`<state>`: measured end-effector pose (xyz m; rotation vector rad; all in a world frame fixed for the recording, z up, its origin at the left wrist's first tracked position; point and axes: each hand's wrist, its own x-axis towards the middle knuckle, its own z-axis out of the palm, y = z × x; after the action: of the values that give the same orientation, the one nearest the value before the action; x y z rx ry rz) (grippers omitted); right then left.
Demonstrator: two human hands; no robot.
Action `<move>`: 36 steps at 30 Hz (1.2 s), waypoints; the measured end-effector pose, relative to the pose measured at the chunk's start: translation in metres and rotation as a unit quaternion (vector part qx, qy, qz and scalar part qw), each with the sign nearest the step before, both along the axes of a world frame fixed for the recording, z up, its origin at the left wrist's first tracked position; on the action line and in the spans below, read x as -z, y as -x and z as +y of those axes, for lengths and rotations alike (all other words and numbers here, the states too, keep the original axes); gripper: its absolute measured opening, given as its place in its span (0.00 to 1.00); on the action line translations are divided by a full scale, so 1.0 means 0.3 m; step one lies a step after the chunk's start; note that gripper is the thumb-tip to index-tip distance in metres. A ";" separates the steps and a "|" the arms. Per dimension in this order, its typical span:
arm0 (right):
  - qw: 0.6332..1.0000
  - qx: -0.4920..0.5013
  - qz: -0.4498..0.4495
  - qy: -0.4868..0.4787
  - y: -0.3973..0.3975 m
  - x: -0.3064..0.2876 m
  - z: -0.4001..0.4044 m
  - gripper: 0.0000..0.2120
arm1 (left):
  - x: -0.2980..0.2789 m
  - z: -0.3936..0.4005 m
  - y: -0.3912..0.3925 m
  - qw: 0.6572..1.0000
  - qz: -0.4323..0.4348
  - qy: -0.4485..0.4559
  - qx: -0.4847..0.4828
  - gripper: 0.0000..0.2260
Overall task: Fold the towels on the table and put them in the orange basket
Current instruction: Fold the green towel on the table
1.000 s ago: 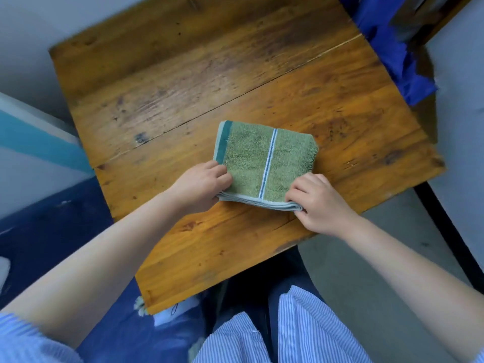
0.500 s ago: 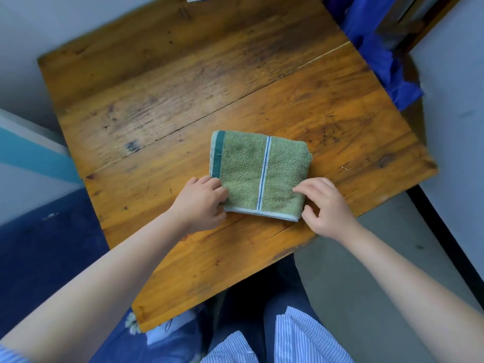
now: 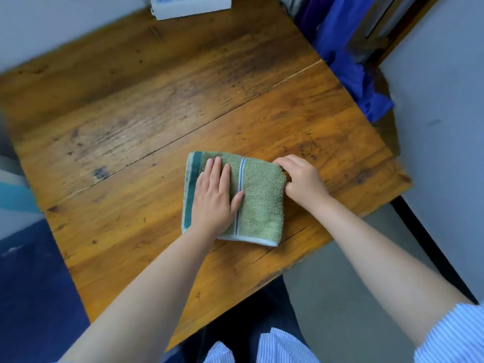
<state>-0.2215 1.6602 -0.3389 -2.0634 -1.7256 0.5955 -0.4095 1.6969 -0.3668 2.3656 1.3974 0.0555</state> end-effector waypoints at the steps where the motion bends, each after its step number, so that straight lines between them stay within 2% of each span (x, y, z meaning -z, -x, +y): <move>1: 1.000 0.002 0.006 -0.005 -0.008 0.001 0.007 0.19 | -0.001 0.000 0.005 1.000 0.007 -0.005 0.013 0.30; 8: 0.999 -0.006 0.042 -0.007 -0.086 0.032 0.051 0.15 | -0.033 0.004 0.023 0.993 0.065 -0.053 0.081 0.36; 12: 0.999 -0.025 0.030 0.030 -0.085 0.045 0.054 0.18 | -0.038 -0.002 0.007 0.993 0.091 -0.019 0.070 0.38; 15: 0.999 -0.023 -0.013 0.046 -0.093 0.001 0.026 0.22 | -0.027 -0.005 0.007 0.994 0.088 -0.016 0.061 0.37; 19: 0.992 0.037 -0.105 -0.053 0.031 -0.057 -0.028 0.21 | -0.021 -0.003 0.007 0.995 0.080 -0.026 0.047 0.31; 21: 0.994 0.022 -0.111 0.008 0.124 -0.052 -0.028 0.22 | -0.040 0.003 -0.006 0.997 0.051 -0.047 0.030 0.27; 23: 0.992 0.001 -0.104 0.074 0.181 -0.015 -0.015 0.24 | -0.045 0.024 -0.009 0.997 0.039 -0.068 -0.002 0.27; 26: 0.986 -0.020 -0.124 0.110 0.166 0.048 -0.007 0.25 | -0.020 0.056 0.006 0.997 0.067 -0.017 -0.039 0.28; 29: 0.987 -0.027 -0.108 0.114 0.118 0.084 -0.017 0.26 | 0.009 0.063 0.012 0.996 0.074 0.000 -0.040 0.28; 36: 0.979 0.053 -0.005 0.195 0.018 0.076 -0.016 0.29 | -0.005 0.078 0.015 0.996 0.073 0.034 -0.042 0.26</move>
<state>-0.2269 1.6554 -0.3617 -2.4052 -1.5877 0.9533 -0.4141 1.7203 -0.3652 2.2951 1.5398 -0.1412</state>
